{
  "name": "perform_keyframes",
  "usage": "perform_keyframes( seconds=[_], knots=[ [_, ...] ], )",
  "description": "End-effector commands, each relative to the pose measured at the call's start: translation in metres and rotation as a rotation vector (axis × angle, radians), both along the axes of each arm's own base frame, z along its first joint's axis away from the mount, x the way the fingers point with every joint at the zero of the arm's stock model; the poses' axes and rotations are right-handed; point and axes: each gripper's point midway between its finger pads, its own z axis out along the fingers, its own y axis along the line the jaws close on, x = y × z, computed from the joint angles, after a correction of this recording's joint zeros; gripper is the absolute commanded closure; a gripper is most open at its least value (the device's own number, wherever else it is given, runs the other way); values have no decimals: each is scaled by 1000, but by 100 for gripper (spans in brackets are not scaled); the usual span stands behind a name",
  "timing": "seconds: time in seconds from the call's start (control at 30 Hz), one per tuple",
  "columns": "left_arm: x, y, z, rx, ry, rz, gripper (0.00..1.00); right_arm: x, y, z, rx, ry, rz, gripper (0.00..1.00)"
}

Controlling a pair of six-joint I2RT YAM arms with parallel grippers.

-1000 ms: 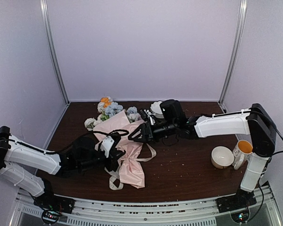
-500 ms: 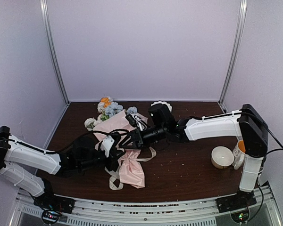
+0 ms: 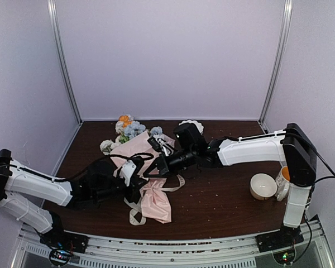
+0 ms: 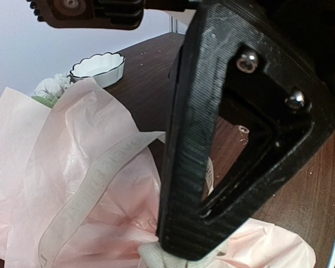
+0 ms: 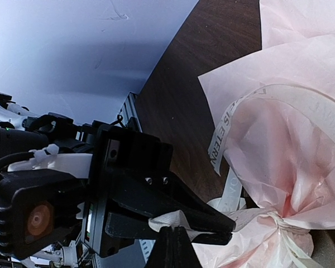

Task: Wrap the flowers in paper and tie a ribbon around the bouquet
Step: Cross the ribbon at the center of the board.

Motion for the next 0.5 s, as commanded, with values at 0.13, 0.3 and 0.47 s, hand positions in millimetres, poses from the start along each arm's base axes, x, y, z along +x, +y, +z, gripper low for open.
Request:
perform_keyframes(
  seconds=[0.13, 0.3, 0.47],
  knots=[
    [5, 7, 25, -24, 15, 53, 41, 10, -1, 16, 21, -50, -31, 100],
    [-2, 25, 37, -23, 9, 72, 13, 16, -4, 15, 13, -48, -46, 100],
    [17, 66, 36, -30, 123, 252, 17, 19, -5, 16, 13, -52, -55, 100]
  ],
)
